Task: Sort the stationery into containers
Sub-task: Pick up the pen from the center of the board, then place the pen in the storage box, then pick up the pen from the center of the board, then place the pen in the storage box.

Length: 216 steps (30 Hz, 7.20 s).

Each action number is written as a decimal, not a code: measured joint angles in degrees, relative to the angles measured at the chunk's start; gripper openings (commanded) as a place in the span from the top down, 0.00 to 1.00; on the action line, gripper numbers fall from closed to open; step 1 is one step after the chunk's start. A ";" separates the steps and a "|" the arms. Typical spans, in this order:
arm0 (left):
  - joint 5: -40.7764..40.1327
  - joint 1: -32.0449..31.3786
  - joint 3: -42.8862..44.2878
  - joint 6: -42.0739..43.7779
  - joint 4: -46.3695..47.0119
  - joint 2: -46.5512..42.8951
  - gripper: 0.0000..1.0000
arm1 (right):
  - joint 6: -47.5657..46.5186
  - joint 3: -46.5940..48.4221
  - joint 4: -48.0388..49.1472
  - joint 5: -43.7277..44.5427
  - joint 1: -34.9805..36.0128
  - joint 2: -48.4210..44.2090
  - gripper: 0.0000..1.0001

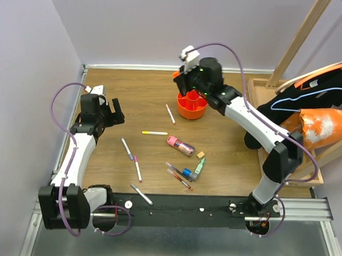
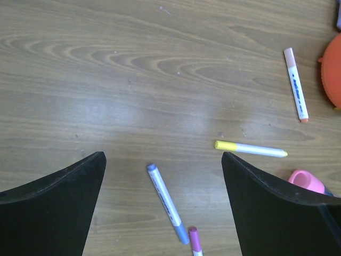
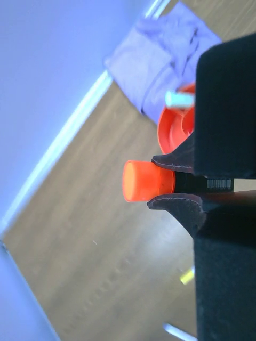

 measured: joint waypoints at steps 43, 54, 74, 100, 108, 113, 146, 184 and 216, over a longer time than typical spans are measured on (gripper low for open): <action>1.33 -8.63 21.22 9.75 -1.97 22.36 0.01 | 3.19 -16.50 30.56 2.43 -15.91 10.60 0.99; 1.33 -8.63 21.22 9.92 -1.79 22.36 0.01 | 3.21 -19.26 28.87 0.52 -15.91 8.87 0.87; 1.38 -8.68 19.23 9.84 -0.52 20.11 0.01 | 3.50 -22.82 22.05 0.33 -15.98 -1.55 0.45; 0.63 -15.28 17.42 9.53 -11.10 15.19 0.01 | 14.73 -28.59 -12.44 -9.20 -15.91 -18.99 0.24; 1.31 -15.26 17.51 8.04 -15.50 13.40 0.03 | 8.81 -10.62 -20.35 -11.61 -12.72 -10.91 0.30; 3.10 -15.45 16.83 12.66 -15.54 10.08 0.01 | 4.87 -4.76 -22.10 -12.28 -8.35 -5.97 0.33; -0.81 14.75 10.36 4.50 -23.78 -5.86 0.01 | -25.59 20.87 -24.20 -11.37 13.29 34.36 0.37; 9.44 9.81 10.73 5.16 -16.61 0.94 0.01 | -3.98 -5.73 3.15 -13.81 4.74 -1.92 0.99; 7.10 -6.01 30.67 11.69 -12.17 25.00 0.01 | 7.28 -41.51 50.29 12.94 -11.65 -8.74 0.99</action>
